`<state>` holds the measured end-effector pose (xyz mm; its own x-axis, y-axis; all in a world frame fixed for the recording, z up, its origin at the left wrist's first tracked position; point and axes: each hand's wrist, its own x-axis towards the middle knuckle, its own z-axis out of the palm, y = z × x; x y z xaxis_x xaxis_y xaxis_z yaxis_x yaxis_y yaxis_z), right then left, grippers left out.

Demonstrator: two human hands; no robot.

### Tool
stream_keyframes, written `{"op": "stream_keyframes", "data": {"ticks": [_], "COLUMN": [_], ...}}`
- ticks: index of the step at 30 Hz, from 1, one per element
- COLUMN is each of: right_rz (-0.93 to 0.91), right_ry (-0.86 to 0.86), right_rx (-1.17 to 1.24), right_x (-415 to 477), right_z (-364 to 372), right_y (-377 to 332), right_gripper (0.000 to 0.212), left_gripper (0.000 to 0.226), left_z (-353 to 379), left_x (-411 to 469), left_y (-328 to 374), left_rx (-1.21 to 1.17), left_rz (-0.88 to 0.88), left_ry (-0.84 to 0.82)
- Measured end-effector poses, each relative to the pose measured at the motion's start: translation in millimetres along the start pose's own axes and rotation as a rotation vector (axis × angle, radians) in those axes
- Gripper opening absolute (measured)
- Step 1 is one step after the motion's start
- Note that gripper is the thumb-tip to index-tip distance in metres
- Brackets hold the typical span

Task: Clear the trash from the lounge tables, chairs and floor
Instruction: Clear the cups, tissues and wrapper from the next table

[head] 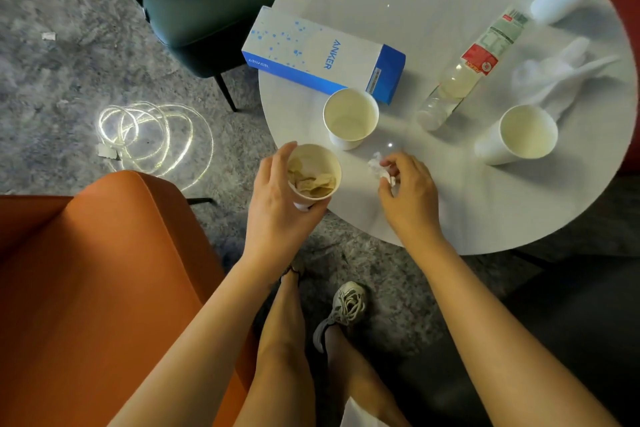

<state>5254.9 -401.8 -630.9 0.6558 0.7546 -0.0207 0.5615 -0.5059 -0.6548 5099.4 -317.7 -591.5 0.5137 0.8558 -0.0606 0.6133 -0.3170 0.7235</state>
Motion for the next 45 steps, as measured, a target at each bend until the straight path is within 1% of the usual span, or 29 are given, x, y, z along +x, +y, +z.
{"op": "stream_keyframes", "data": {"ticks": [2,4,7,11,12,14,16,17,18,19,20,21,23,24,25,26,27,28,30,32,33,35,40,45], "right_rz": [-0.136,-0.297,-0.437,-0.501,-0.498,-0.474,-0.471,-0.487,-0.503,-0.516,-0.518,-0.509,-0.417,-0.328,-0.21,-0.08,0.033,0.113,0.194,0.219,0.228,0.238,0.154,0.056], "right_ry": [0.096,0.158,0.157,-0.031,-0.082,-0.242,-0.387,-0.402,-0.38,-0.313,-0.206,-0.077,0.153,0.233,0.273,0.265,0.216,0.154,0.054,0.019,0.016,0.025,0.134,0.187], "right_rx": [0.067,0.12,0.146,0.022,-0.025,-0.127,-0.206,-0.214,-0.184,-0.111,-0.007,0.098,0.236,0.267,0.275,0.271,0.265,0.262,0.277,0.315,0.333,0.337,0.364,0.341], "right_x": [-7,-13,-16,-16,-16,-15,-14,-13,-12,-11,-9,-7,-3,0,3,6,10,14,24,33,37,41,44,54], "right_z": [-6,-10,-9,-6,-7,-10,-12,-12,-14,-16,-18,-19,-20,-18,-14,-10,-5,0,10,18,22,28,24,5], "right_y": [-13,-29,-50,-64,-65,-65,-65,-64,-65,-65,-66,-64,-61,-58,-54,-51,-47,-43,-37,-36,-37,-39,-44,-42], "right_gripper": [0.019,0.017,0.015,0.006,0.014,0.036,0.049,0.052,0.052,0.048,0.043,0.038,0.028,0.024,0.026,0.035,0.047,0.059,0.076,0.085,0.086,0.081,0.066,0.065], "left_gripper": [0.075,0.075,0.074,0.067,0.066,0.064,0.065,0.066,0.066,0.067,0.069,0.071,0.073,0.073,0.074,0.073,0.073,0.073,0.074,0.077,0.081,0.084,0.077,0.075], "left_z": [3,5,7,5,4,0,-4,-5,-7,-9,-13,-16,-25,-30,-35,-39,-43,-46,-51,-52,-51,-46,-29,-16], "left_x": [-2,-3,-4,-3,-2,0,1,1,2,4,6,9,17,22,26,30,34,38,46,54,57,64,79,102], "left_y": [0,0,4,9,9,7,9,10,12,13,14,15,17,18,20,21,24,27,35,42,46,50,57,74], "left_rx": [0.005,0.004,-0.002,-0.011,-0.008,0.002,0.016,0.019,0.013,-0.003,-0.02,-0.031,-0.04,-0.047,-0.058,-0.075,-0.101,-0.134,-0.195,-0.23,-0.248,-0.265,-0.236,-0.266], "left_rz": [0.001,0.003,0.028,0.049,0.052,0.062,0.074,0.078,0.081,0.078,0.067,0.053,0.027,0.015,0.003,-0.007,-0.015,-0.021,-0.013,0.01,0.025,0.066,0.146,0.187], "left_ry": [-0.014,-0.027,-0.027,0.003,0.009,0.018,0.0,-0.01,-0.014,-0.007,0.006,0.027,0.075,0.096,0.115,0.13,0.142,0.149,0.157,0.15,0.132,0.078,-0.055,-0.15]}}
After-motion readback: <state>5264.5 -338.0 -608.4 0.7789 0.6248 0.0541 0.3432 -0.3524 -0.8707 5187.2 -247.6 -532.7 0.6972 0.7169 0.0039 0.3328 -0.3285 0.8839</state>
